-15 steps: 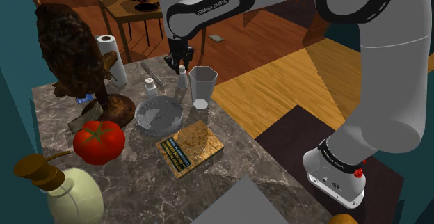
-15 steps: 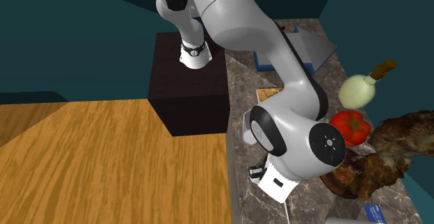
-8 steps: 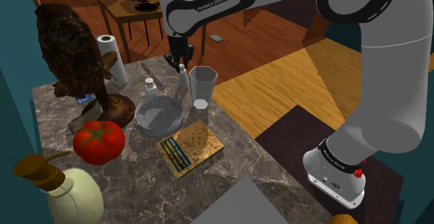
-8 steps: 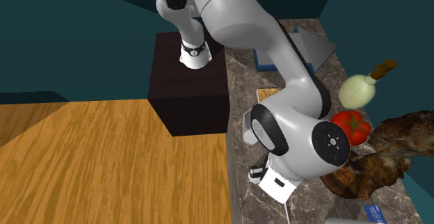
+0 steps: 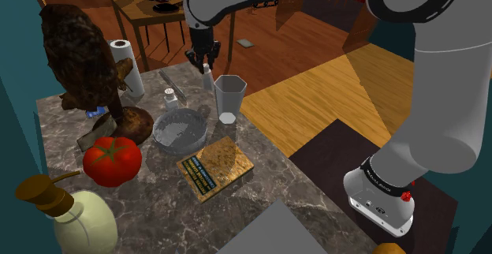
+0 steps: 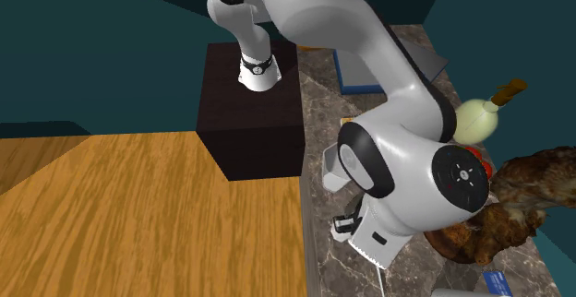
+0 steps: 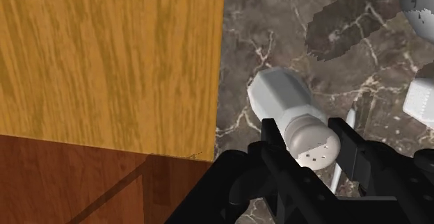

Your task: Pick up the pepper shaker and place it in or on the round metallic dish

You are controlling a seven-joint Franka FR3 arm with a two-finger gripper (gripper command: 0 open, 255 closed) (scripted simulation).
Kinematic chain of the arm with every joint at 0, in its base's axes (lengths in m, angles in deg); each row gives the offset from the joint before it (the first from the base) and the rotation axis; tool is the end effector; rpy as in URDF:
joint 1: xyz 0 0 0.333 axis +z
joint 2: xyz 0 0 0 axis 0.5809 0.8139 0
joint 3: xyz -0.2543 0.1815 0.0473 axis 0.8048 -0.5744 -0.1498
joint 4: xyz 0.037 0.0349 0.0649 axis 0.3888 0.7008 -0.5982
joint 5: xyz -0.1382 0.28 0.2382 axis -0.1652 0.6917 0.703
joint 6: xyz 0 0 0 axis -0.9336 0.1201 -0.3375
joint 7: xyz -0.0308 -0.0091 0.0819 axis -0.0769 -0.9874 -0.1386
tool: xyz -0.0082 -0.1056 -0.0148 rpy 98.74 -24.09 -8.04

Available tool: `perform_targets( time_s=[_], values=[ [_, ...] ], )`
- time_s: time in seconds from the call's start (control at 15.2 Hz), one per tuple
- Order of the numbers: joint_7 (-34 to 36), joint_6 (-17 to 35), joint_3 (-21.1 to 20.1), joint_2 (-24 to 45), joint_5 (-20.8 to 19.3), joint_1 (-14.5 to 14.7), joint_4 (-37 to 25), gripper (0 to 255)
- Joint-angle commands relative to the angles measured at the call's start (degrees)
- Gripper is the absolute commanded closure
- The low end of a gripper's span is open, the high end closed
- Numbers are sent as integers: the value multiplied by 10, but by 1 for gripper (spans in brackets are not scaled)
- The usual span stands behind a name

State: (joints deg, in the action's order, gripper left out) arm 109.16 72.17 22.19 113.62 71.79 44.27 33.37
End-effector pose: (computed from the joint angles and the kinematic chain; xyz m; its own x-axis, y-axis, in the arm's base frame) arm 0.6581 0.2390 0.3584 0.9978 0.0641 -0.0170 0.0654 -0.9935 0.0937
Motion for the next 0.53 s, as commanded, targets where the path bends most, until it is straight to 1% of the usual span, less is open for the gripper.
perform_targets(
  time_s=[0.0,0.46],
  values=[
    [-2,-13,-1,-5,2,0,-8,255],
    [-9,-59,-4,-19,8,1,-41,255]
  ],
)
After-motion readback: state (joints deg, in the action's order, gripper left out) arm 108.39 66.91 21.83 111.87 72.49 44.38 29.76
